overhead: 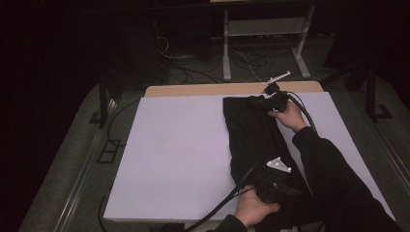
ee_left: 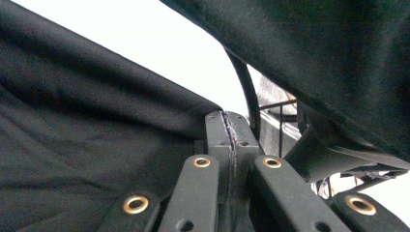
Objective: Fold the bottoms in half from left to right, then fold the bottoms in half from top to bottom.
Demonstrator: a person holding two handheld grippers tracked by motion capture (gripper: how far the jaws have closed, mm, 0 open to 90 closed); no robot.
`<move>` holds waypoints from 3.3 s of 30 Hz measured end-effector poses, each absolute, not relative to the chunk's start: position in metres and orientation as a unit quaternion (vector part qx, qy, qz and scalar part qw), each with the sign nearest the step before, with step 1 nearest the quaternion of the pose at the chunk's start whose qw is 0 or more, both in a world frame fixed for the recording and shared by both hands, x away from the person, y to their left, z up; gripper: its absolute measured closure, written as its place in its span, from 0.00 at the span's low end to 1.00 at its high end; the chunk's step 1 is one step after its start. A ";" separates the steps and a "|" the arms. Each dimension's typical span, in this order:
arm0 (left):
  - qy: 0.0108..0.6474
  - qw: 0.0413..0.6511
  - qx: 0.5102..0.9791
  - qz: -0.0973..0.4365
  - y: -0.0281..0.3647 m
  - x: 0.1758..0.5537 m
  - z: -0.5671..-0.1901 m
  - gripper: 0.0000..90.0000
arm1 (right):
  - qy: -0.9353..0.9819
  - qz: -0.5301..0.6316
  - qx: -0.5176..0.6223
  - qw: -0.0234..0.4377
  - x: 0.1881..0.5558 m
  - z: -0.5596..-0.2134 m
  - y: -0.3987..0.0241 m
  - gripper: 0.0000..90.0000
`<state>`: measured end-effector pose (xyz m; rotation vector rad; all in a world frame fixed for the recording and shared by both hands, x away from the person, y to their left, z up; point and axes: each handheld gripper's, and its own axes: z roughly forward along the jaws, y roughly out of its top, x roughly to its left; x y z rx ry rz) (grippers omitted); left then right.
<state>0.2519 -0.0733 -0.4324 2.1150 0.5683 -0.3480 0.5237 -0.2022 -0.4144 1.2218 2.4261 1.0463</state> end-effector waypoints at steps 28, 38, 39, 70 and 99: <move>0.233 0.423 0.861 -0.160 -0.112 0.264 -0.446 0.98 | 0.795 0.402 0.447 0.087 0.533 -0.442 -0.245 0.94; 0.227 0.414 0.863 -0.180 -0.118 0.266 -0.452 0.82 | 0.795 0.384 0.462 0.078 0.531 -0.442 -0.248 0.86; 0.227 0.414 0.863 -0.180 -0.118 0.266 -0.452 0.70 | 0.794 0.379 0.468 0.081 0.531 -0.442 -0.250 0.80; 0.241 0.535 0.809 -0.026 -0.020 0.286 -0.410 0.00 | 0.769 0.409 0.483 0.087 0.496 -0.412 -0.267 0.01; 0.286 0.543 0.789 0.021 0.025 0.330 -0.394 0.00 | 0.773 0.434 0.457 0.078 0.480 -0.406 -0.262 0.01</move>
